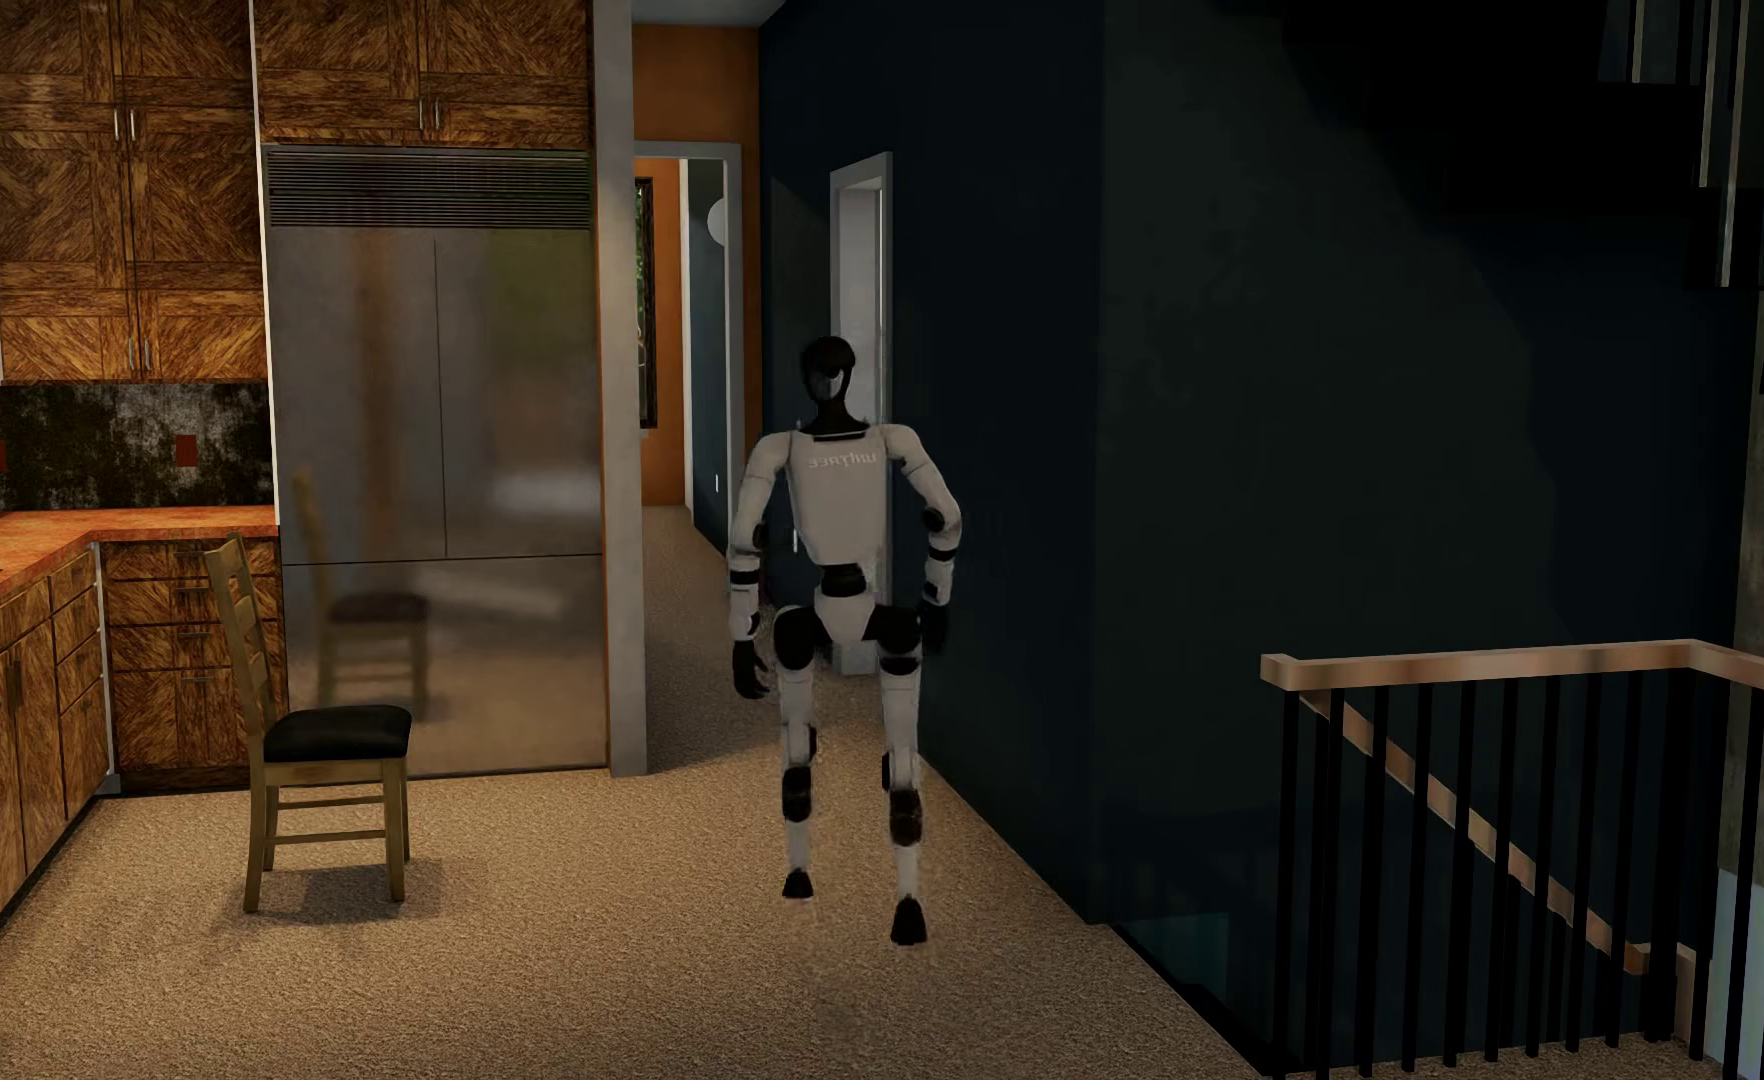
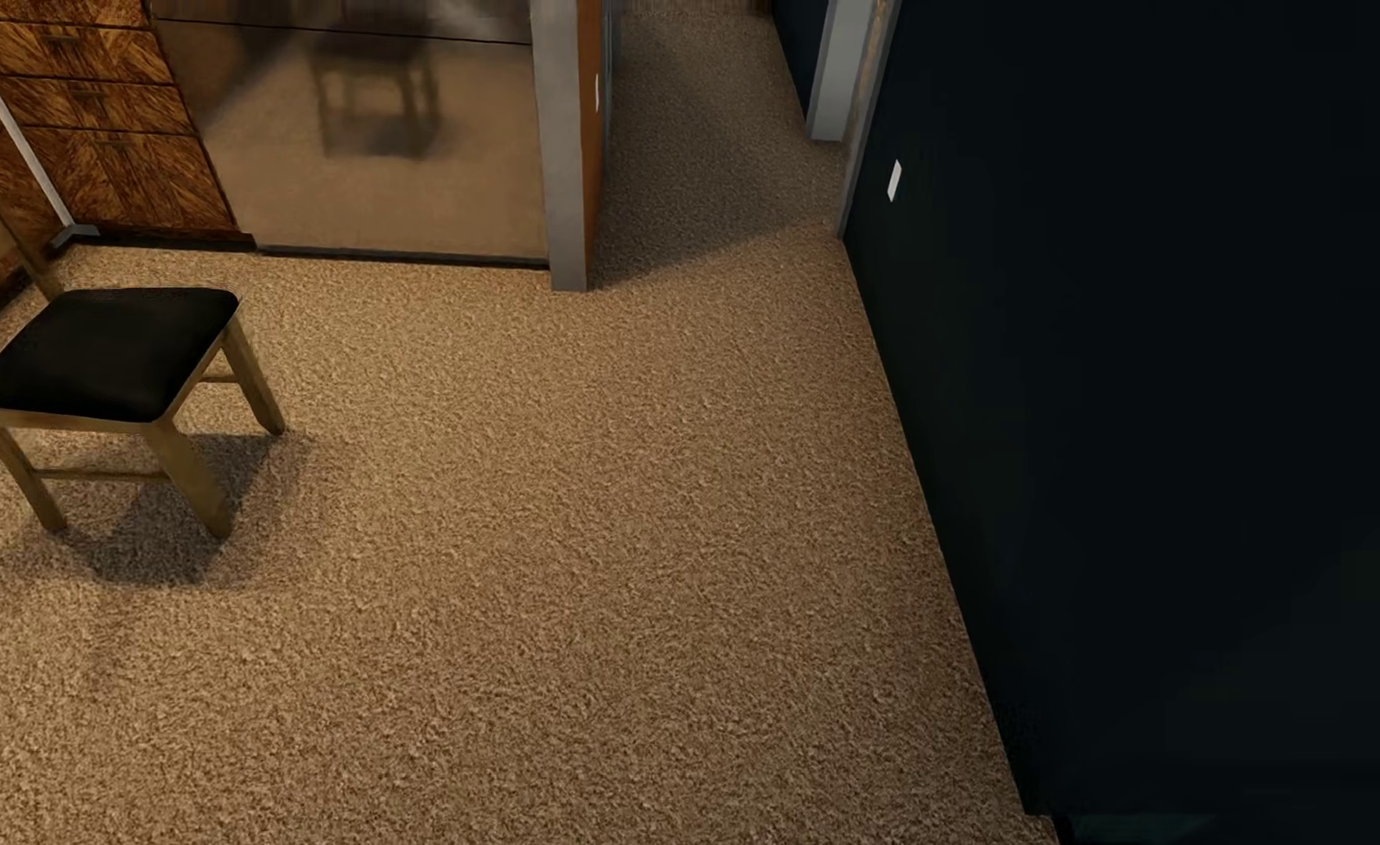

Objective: Move towards the door

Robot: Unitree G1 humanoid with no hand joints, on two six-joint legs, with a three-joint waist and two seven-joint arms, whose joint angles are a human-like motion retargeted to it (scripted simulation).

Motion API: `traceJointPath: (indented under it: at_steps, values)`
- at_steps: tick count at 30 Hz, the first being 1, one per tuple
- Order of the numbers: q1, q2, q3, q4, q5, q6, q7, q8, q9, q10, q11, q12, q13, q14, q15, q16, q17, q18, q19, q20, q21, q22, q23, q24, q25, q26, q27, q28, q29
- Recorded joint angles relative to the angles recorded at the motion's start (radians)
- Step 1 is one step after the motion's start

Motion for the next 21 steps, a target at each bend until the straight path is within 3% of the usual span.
traceJointPath:
  at_steps: [2,3,5,6,9,10,11,12,13,15,16,18,19,21]
  values:
    - [0.090,-0.155,0.001,-0.030,-0.047,-0.016,0.000,0.000,-0.020,0.012,0.234,-0.040,0.047,-0.117,0.316,0.008,0.031,0.000,0.000,0.104,0.177,-0.018,0.116,0.000,0.000,0.000,0.000,0.000,0.000]
    - [0.117,-0.325,-0.011,-0.041,-0.045,-0.021,0.000,0.000,-0.037,-0.006,0.458,-0.068,0.046,-0.164,0.388,0.012,0.042,0.000,0.000,0.154,0.278,-0.030,0.161,0.000,0.000,0.000,0.000,0.000,0.000]
    - [0.205,-0.587,-0.104,-0.060,-0.009,0.000,0.000,0.000,-0.048,-0.070,0.777,-0.104,0.082,-0.204,0.308,0.023,0.046,0.000,0.000,0.235,0.358,-0.076,0.184,0.000,0.000,0.000,0.000,0.000,0.000]
    - [0.259,-0.689,-0.150,-0.060,0.018,0.020,0.000,0.000,-0.055,-0.110,0.808,-0.107,0.118,-0.207,0.292,0.027,0.043,0.000,0.000,0.278,0.353,-0.112,0.173,0.000,0.000,0.000,0.000,0.000,0.000]
    - [0.415,-0.820,-0.241,-0.058,0.075,0.053,0.000,0.000,-0.042,-0.156,0.400,-0.092,0.187,-0.237,0.461,0.039,0.057,0.000,0.000,0.386,0.355,-0.231,0.168,0.000,0.000,0.000,0.000,0.000,0.000]
    - [0.472,-0.803,-0.250,-0.071,0.085,0.047,0.000,0.000,-0.023,-0.162,0.207,-0.091,0.186,-0.256,0.465,0.041,0.066,0.000,0.000,0.397,0.371,-0.244,0.176,0.000,0.000,0.000,0.000,0.000,0.000]
    - [0.521,-0.793,-0.246,-0.087,0.092,0.044,0.000,0.000,-0.016,-0.170,0.054,-0.089,0.179,-0.277,0.342,0.039,0.072,0.000,0.000,0.390,0.379,-0.242,0.177,0.000,0.000,0.000,0.000,0.000,0.000]
    - [0.561,-0.793,-0.247,-0.096,0.090,0.043,0.000,0.000,-0.016,-0.169,-0.001,-0.081,0.170,-0.294,0.157,0.034,0.071,0.000,0.000,0.370,0.376,-0.228,0.171,0.000,0.000,0.000,0.000,0.000,0.000]
    - [0.585,-0.831,-0.240,-0.101,0.082,0.041,0.000,0.000,-0.023,-0.157,0.004,-0.073,0.154,-0.299,0.134,0.026,0.069,0.000,0.000,0.333,0.359,-0.196,0.164,0.000,0.000,0.000,0.000,0.000,0.000]
    - [0.618,-0.877,-0.261,-0.061,0.094,0.059,0.000,0.000,-0.053,-0.115,0.065,-0.034,0.116,-0.231,0.356,0.002,0.063,0.000,0.000,0.209,0.296,-0.087,0.162,0.000,0.000,0.000,0.000,0.000,0.000]
    - [0.593,-0.891,-0.258,-0.027,0.111,0.072,0.000,0.000,-0.081,-0.045,0.106,-0.012,0.103,-0.133,0.406,-0.009,0.063,0.000,0.000,0.110,0.252,-0.017,0.164,0.000,0.000,0.000,0.000,0.000,0.000]
    - [0.403,-0.795,-0.240,0.085,0.147,0.104,0.000,0.000,-0.089,0.313,0.119,0.023,0.055,0.139,0.332,-0.028,0.045,0.000,0.000,-0.095,0.189,0.098,0.171,0.000,0.000,0.000,0.000,0.000,0.000]
    - [0.261,-0.746,-0.206,0.097,0.157,0.107,0.000,0.000,-0.089,0.506,0.108,0.030,0.019,0.118,0.276,-0.030,0.027,0.000,0.000,-0.161,0.163,0.124,0.161,0.000,0.000,0.000,0.000,0.000,0.000]
    - [0.087,-0.578,-0.080,0.083,0.136,0.072,0.000,0.000,-0.050,0.732,0.059,0.056,-0.035,-0.084,0.148,-0.018,-0.006,0.000,0.000,-0.194,0.081,0.122,0.130,0.000,0.000,0.000,0.000,0.000,0.000]
